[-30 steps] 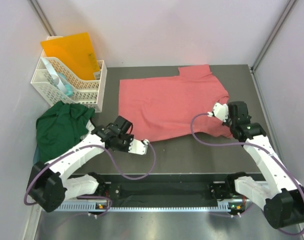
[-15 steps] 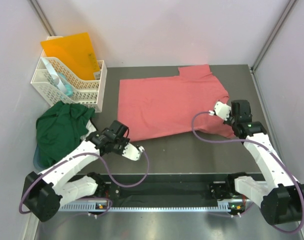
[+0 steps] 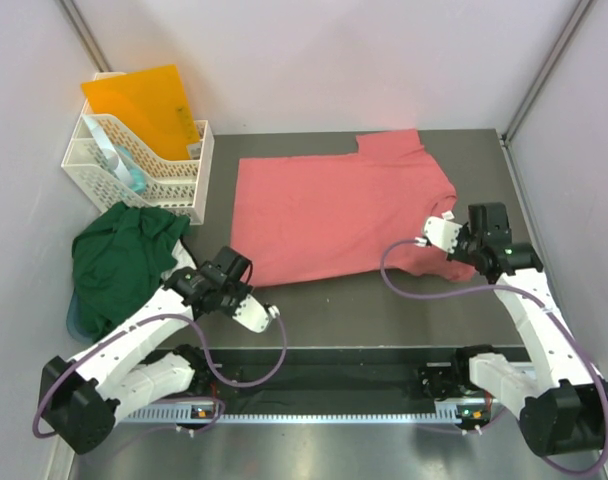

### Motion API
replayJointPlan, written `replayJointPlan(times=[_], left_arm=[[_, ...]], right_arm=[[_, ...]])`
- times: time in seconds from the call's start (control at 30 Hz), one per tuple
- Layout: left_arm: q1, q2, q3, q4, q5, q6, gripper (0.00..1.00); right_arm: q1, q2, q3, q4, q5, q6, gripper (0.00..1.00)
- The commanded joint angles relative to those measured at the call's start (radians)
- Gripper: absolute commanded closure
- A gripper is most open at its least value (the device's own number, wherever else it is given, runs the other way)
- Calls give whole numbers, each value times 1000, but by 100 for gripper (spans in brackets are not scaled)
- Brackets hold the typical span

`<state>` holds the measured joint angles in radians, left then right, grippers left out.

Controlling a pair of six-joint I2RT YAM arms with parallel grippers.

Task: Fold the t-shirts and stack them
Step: Fold the flattened tshirt in 1/3 of the way

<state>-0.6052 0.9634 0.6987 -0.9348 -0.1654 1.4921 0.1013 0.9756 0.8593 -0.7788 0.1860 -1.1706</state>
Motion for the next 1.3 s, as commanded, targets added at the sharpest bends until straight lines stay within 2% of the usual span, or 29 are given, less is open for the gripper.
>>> replayJointPlan(times=[0.0,0.17,0.37,0.6,0.87,1.27], left_arm=[[-1,-41,-21,-90,-34,68,100],[2,-14,-5,-72,-29,53,100],[10,49,1,85,-51,28,100],[48,149,28,252,-74,80,100],[146,268,99,396,-74,163,100],[203,408,171,476,-45,247,100]], right_arm=[[-22,-57,40,-51,-14,-78,100],[-28,-64,14,5,20,-75,100],[-28,11,53,64,20,14,100],[-26,106,69,154,-3,12,100],[-23,224,103,246,-19,15,100],[-14,342,150,311,-26,-6,100]])
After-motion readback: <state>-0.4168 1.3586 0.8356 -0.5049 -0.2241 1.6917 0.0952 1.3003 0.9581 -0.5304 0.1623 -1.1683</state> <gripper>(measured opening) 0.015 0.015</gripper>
